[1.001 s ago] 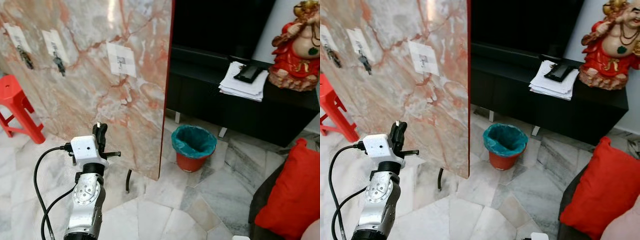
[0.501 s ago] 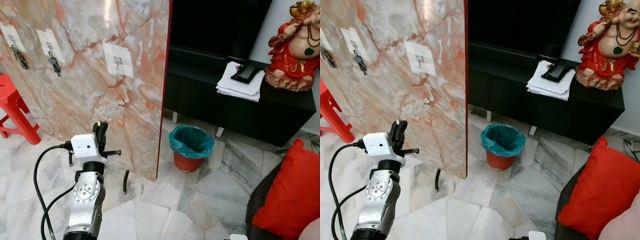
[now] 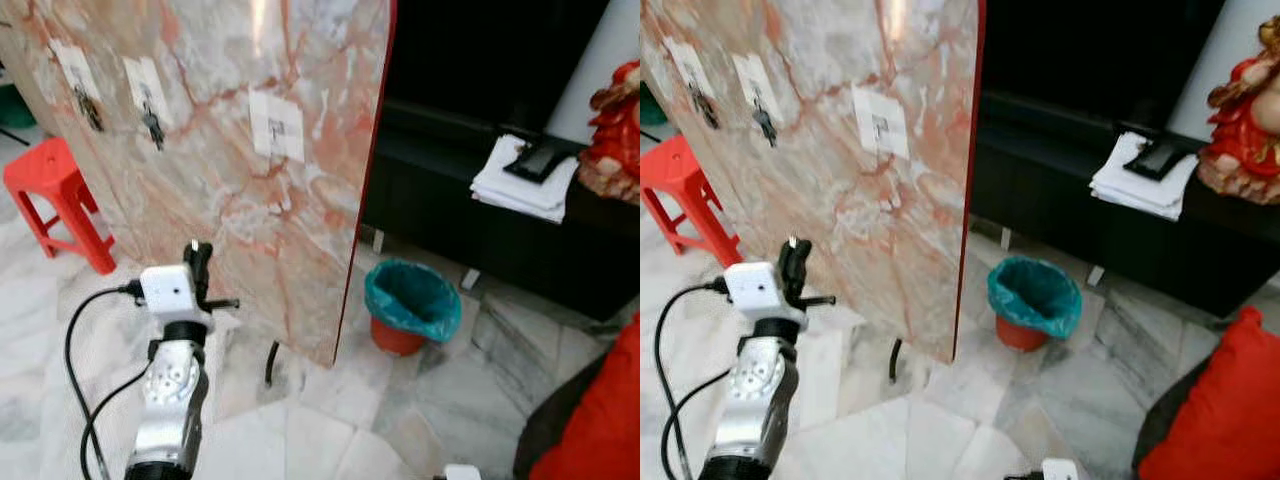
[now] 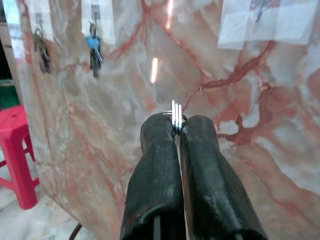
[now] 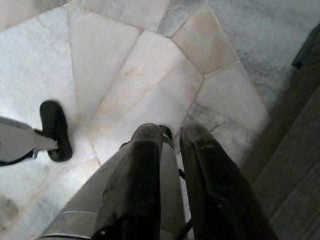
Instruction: Hang keys on a hook
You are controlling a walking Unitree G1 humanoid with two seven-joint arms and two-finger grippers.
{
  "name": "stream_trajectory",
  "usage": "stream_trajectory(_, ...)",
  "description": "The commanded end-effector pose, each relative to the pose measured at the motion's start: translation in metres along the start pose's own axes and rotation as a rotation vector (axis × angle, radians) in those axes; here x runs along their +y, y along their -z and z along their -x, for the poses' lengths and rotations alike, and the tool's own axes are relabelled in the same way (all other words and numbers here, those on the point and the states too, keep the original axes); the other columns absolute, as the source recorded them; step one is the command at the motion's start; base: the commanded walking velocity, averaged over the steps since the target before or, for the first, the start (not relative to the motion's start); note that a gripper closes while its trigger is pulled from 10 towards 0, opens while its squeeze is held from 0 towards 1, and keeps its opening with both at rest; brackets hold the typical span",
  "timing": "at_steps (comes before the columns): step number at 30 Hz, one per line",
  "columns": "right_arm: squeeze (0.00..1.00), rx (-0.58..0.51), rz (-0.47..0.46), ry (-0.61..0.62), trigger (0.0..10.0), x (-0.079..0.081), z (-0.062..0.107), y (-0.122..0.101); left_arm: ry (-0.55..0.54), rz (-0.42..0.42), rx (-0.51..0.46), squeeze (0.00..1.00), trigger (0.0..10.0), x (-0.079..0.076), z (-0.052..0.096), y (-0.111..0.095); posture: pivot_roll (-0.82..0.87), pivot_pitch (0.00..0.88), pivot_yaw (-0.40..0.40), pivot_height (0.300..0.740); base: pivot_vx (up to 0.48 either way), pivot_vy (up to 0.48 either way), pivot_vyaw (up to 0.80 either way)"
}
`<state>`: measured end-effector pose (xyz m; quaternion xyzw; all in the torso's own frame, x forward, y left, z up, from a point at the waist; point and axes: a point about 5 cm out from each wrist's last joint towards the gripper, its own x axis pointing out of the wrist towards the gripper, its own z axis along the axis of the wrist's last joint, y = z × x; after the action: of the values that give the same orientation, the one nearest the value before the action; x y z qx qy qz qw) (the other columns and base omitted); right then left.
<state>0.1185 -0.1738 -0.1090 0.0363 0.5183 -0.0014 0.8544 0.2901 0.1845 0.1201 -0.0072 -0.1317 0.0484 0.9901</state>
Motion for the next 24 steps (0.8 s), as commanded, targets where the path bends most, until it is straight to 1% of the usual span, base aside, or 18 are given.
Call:
stream_trajectory(1,0.00,0.023,-0.015,0.009,10.0,-0.0029,0.0015,0.0068,0.009,-0.001,-0.014,0.00,10.0,-0.0025,-0.0031,-0.0039,-0.05,0.037,-0.046,0.740,0.274,0.000,0.00)
stream_trajectory(23,0.00,0.025,-0.010,0.007,10.0,-0.0040,0.0016,0.0064,0.018,-0.015,-0.022,0.00,10.0,-0.0049,-0.0052,-0.0061,-0.05,0.037,-0.046,0.740,0.279,0.000,0.00)
stream_trajectory(24,0.00,0.025,-0.010,0.007,10.0,-0.0040,0.0016,0.0063,0.024,-0.026,-0.026,0.00,10.0,-0.0053,-0.0055,-0.0068,-0.05,0.037,-0.046,0.740,0.281,0.000,0.00)
